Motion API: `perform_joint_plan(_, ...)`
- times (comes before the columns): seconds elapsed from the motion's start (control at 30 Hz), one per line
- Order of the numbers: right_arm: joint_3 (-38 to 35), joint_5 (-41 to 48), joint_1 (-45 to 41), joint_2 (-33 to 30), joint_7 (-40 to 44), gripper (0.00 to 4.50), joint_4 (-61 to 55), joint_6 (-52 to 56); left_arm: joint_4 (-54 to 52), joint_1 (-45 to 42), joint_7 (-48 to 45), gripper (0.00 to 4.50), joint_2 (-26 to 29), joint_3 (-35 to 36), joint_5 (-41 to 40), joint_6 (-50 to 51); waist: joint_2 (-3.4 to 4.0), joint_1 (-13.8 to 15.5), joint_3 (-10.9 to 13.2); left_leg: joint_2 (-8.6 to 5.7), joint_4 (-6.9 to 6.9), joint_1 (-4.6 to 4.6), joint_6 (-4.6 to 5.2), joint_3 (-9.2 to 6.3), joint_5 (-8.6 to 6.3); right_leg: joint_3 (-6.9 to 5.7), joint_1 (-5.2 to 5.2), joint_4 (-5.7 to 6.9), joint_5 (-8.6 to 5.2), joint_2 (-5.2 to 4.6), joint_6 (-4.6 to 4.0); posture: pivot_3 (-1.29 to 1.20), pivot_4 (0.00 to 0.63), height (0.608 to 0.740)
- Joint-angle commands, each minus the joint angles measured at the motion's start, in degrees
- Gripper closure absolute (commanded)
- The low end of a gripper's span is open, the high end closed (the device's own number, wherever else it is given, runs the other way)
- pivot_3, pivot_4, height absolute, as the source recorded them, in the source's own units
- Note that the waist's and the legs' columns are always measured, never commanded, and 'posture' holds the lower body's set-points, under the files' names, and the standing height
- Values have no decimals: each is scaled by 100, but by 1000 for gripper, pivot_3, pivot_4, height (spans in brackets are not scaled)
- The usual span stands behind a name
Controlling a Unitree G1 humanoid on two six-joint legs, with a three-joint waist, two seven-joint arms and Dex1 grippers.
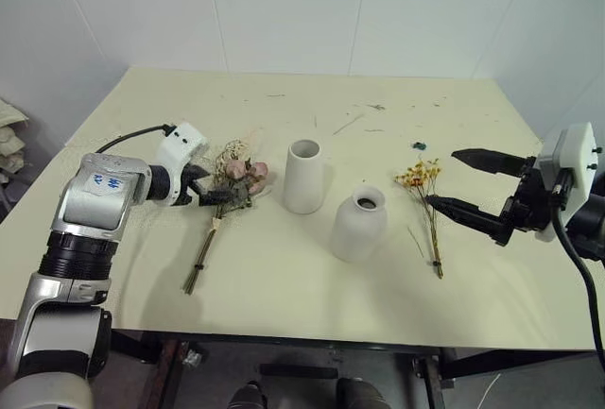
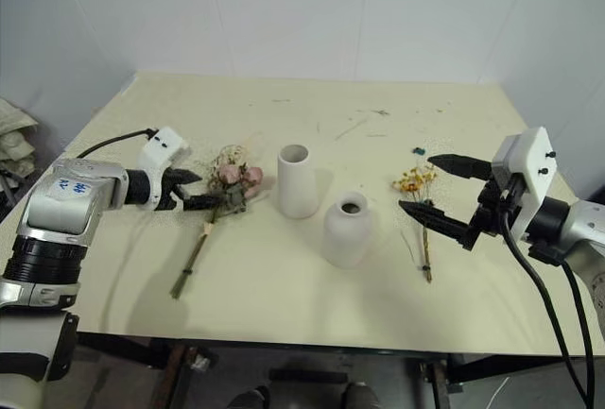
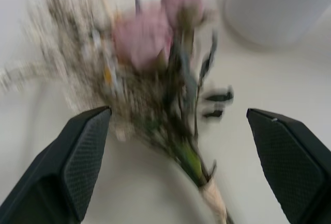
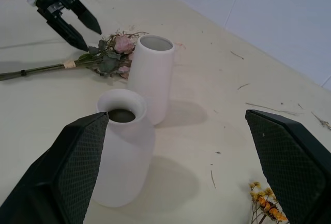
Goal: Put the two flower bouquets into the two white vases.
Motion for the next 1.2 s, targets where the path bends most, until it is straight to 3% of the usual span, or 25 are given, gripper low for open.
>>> perform_joint_plan(0.03,18,-81,-146,-5,8,14,-11,-158,-279,-168,10,0,198,-201,-49,585,0,4,0,0,0,0,0,0,0,0,0,0,0,0,-1,0,150,740)
perform_joint_plan(0.3,20,-178,-164,43,-66,14,-2,-139,-239,-313,-36,0,427,-870,-110,1384,0,9,0,-1,0,-3,-2,0,-1,1,-2,-2,-1,-1,-1,0,150,740)
perform_joint_plan(0.6,-47,-181,-54,87,-220,14,-137,-116,64,-377,30,0,351,-1237,-139,1474,0,7,0,-1,0,-3,-2,1,-2,1,-2,-3,-2,-1,-3,0,150,740)
perform_joint_plan(1.07,-82,-156,3,97,-393,0,-223,-97,194,-273,358,4217,99,-1001,-204,1288,0,12,0,-1,0,-2,-2,2,-2,3,-3,-1,-2,-1,-2,0,150,740)
perform_joint_plan(1.1,-82,-155,-2,98,-406,0,-228,-95,227,-283,407,4462,75,-961,-198,1235,0,13,0,-1,0,-2,-2,2,-2,3,-3,-1,-2,-1,-2,0,150,740)
perform_joint_plan(1.2,-86,-184,-28,137,-495,0,-226,-126,623,-403,915,4478,-293,-380,-176,704,0,19,0,-2,3,-2,-2,3,-2,4,-2,0,-1,-3,-1,0,150,740)
